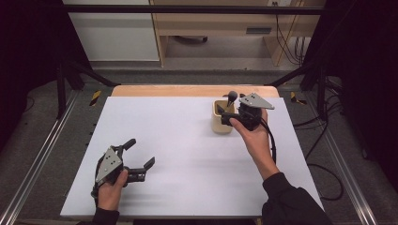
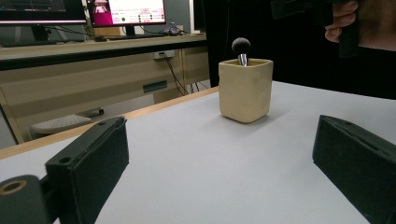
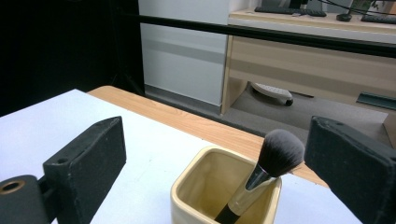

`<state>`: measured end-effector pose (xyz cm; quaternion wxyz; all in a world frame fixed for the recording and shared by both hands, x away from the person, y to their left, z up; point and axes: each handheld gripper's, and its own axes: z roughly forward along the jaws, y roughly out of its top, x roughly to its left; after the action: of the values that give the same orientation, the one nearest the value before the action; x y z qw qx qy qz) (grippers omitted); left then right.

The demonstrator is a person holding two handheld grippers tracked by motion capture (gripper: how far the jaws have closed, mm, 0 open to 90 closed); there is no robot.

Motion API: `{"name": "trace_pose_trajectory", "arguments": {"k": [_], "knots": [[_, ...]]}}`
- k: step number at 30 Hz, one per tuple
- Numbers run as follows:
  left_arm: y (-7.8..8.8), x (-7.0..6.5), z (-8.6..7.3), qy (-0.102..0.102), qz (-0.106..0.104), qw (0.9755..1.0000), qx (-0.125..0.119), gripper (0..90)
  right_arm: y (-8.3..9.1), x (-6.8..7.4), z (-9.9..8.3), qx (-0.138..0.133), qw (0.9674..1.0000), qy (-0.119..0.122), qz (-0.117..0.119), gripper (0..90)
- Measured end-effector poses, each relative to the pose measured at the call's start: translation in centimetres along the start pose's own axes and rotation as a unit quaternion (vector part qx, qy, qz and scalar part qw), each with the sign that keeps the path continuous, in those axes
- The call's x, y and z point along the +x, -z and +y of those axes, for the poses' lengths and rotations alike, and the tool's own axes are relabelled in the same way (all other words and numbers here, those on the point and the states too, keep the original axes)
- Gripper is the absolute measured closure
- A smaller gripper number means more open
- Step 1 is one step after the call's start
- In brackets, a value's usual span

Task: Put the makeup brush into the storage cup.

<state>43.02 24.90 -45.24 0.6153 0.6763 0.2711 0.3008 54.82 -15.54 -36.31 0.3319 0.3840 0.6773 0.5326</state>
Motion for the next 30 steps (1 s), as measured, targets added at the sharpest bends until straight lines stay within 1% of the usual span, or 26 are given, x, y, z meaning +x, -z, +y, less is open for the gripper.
{"name": "trace_pose_trajectory", "arguments": {"k": [1,3,8,10,18,19,21,30], "knots": [[0.0,0.0,0.0,0.0,0.0,1.0,0.0,3.3,0.1,0.0,0.0,0.0,1.0,0.005,0.0,5.8],[0.0,0.0,0.0,0.0,0.0,1.0,0.0,3.3,0.3,0.2,0.1,0.0,1.0,0.003,0.001,5.8],[0.0,0.0,0.0,0.0,0.0,1.0,0.0,3.3,0.7,0.3,0.1,0.001,1.0,0.008,0.004,5.8],[0.0,0.0,0.0,-0.001,0.0,1.0,0.0,3.3,0.9,0.4,0.1,0.003,1.0,0.005,0.005,5.8],[0.1,0.0,0.0,0.0,0.001,1.0,-0.001,3.1,1.3,0.7,-0.1,0.008,0.9999,0.011,0.008,5.5],[0.1,0.0,0.0,0.0,0.001,1.0,-0.001,3.1,1.3,0.7,-0.2,0.009,0.9999,0.007,0.009,5.5],[0.1,0.0,0.0,0.001,0.001,1.0,-0.001,3.1,1.5,0.7,-0.3,0.011,0.9998,0.012,0.009,5.6],[0.1,0.0,0.0,0.0,0.001,1.0,0.0,3.0,2.6,0.7,-0.8,0.014,0.9998,0.009,0.009,5.5]]}}
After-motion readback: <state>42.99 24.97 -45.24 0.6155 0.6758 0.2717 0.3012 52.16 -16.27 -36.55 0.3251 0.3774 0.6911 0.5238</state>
